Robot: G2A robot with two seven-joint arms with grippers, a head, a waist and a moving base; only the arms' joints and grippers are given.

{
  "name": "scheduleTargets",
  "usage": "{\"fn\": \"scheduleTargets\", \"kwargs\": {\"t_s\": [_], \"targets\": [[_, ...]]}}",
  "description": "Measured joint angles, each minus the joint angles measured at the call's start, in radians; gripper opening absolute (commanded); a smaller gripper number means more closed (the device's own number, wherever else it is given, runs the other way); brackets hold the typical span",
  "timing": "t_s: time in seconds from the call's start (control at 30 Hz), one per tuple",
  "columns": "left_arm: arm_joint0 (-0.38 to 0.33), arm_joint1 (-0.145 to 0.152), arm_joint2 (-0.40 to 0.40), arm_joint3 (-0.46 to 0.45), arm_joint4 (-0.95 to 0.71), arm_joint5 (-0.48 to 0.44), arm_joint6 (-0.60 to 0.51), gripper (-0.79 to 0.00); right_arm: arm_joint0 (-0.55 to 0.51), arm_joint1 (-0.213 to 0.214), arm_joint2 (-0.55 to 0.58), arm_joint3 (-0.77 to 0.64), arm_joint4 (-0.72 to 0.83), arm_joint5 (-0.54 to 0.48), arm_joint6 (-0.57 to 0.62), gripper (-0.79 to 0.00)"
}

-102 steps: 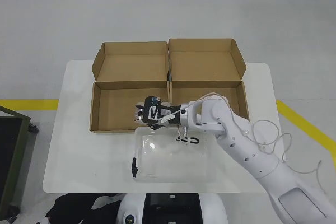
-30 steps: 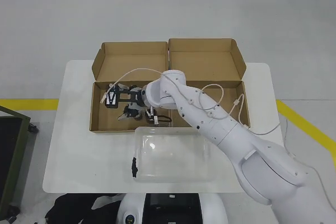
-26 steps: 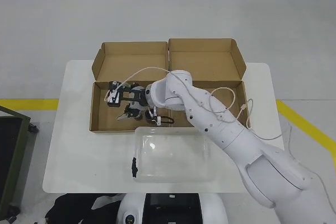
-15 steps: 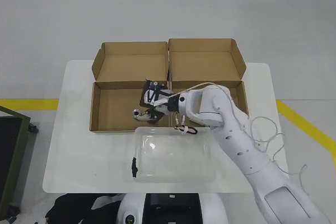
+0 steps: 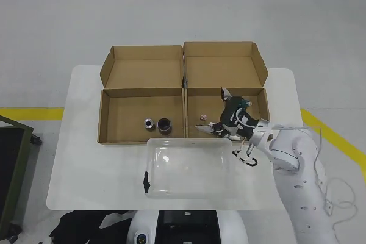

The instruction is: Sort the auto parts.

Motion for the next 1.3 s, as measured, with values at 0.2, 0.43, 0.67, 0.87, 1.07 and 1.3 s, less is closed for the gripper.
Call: {"fn": "scheduleTargets", "kwargs": {"t_s": [0.2,0.43,0.67,0.87,1.07,1.3], "targets": [[0.000,0.000,0.000,0.000,0.000,0.000,0.000,0.000,-0.147,0.020,0.135,-0.060,-0.032,0.016,-0.127,0.000],[0.000,0.000,0.000,0.000,0.000,0.000,0.000,0.000,-0.298,0.036,0.269,-0.071,-0.053,0.052,-0.273,0.000],[0.000,0.000,0.000,0.000,0.000,0.000,0.000,0.000,-0.430,0.045,0.384,-0.071,-0.072,0.087,-0.425,0.000],[0.000,0.000,0.000,0.000,0.000,0.000,0.000,0.000,-0.504,0.049,0.412,-0.091,-0.140,0.121,-0.535,0.000],[0.000,0.000,0.000,0.000,0.000,0.000,0.000,0.000,-0.543,0.053,0.424,-0.085,-0.159,0.147,-0.602,0.000],[0.000,0.000,0.000,0.000,0.000,0.000,0.000,-0.001,-0.546,0.053,0.426,-0.084,-0.160,0.148,-0.612,0.000]]}}
